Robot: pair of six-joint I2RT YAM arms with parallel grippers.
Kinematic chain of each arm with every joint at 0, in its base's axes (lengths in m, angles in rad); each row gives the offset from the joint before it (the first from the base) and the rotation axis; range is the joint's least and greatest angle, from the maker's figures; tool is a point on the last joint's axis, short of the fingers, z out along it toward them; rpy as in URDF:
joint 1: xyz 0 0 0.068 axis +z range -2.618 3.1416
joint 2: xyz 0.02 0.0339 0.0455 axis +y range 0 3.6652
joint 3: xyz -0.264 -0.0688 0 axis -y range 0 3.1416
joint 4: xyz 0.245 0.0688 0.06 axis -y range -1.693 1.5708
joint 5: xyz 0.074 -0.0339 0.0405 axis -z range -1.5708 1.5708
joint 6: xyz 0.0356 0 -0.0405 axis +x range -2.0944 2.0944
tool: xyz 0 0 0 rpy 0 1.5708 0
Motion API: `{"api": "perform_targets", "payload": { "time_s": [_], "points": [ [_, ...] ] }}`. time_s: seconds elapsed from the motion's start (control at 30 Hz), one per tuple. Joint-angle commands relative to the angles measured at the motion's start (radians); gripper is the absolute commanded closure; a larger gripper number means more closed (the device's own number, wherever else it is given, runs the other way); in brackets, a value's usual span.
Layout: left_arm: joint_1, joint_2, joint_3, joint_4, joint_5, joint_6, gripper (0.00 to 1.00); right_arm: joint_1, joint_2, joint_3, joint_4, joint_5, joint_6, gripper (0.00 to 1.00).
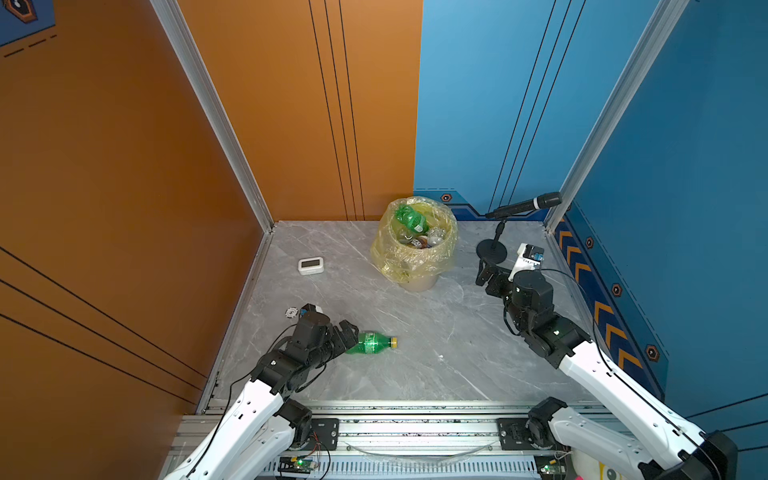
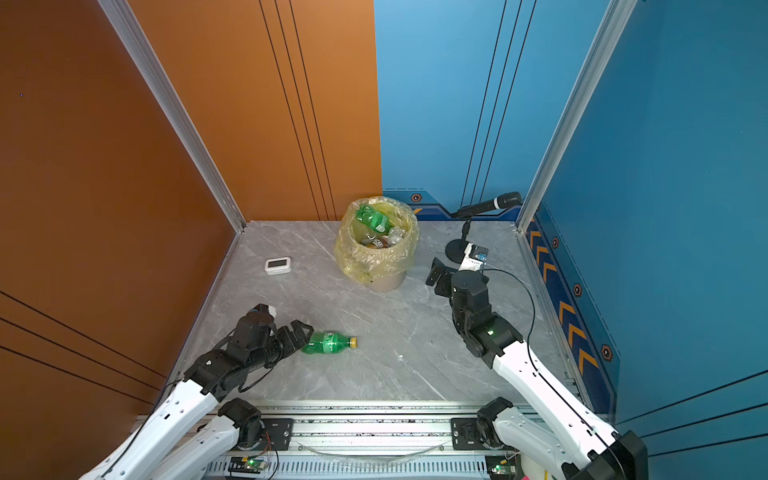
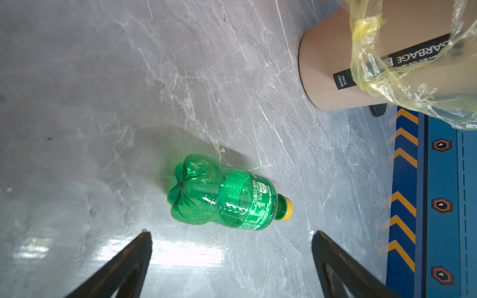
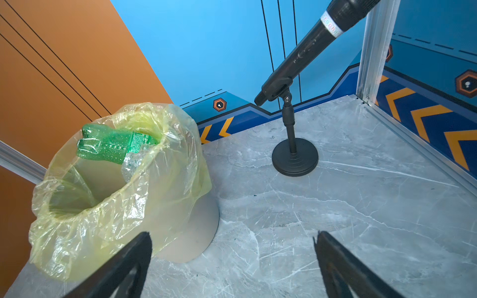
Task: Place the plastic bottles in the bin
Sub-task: 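Lower the left gripper and close it around the green bottle's body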
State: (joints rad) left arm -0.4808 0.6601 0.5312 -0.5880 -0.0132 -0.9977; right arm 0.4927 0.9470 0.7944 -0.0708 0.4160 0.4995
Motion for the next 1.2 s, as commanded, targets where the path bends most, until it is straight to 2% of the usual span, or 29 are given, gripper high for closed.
{"api": "perform_targets", "payload": {
  "time_s": [0.0,0.17,0.33,0.47,0.7,0.9,1.17],
  "points": [
    [-0.098,-0.032,-0.040,-0.040,-0.157,-0.198,0.02,-0.009,-0.022,-0.023,-0.033,-0.022,0.008,0.00],
    [-0.234,0.005,-0.087,0.088,-0.255,-0.363,0.02,-0.025,-0.033,-0.037,-0.036,-0.049,0.004,0.00],
    [-0.311,0.080,-0.106,0.175,-0.329,-0.432,0.02,-0.037,-0.053,-0.047,-0.038,-0.063,-0.007,0.00],
    [-0.313,0.159,-0.128,0.288,-0.324,-0.462,0.02,-0.049,-0.065,-0.057,-0.043,-0.071,-0.012,0.00],
    [-0.306,0.293,-0.115,0.371,-0.311,-0.480,0.00,-0.073,-0.086,-0.066,-0.058,-0.081,-0.016,0.00],
    [-0.272,0.388,-0.136,0.485,-0.257,-0.492,0.01,-0.092,-0.092,-0.072,-0.059,-0.097,-0.014,0.00],
    [-0.239,0.523,-0.121,0.603,-0.194,-0.469,0.11,-0.106,-0.088,-0.073,-0.056,-0.108,-0.013,0.00]
  ]
}}
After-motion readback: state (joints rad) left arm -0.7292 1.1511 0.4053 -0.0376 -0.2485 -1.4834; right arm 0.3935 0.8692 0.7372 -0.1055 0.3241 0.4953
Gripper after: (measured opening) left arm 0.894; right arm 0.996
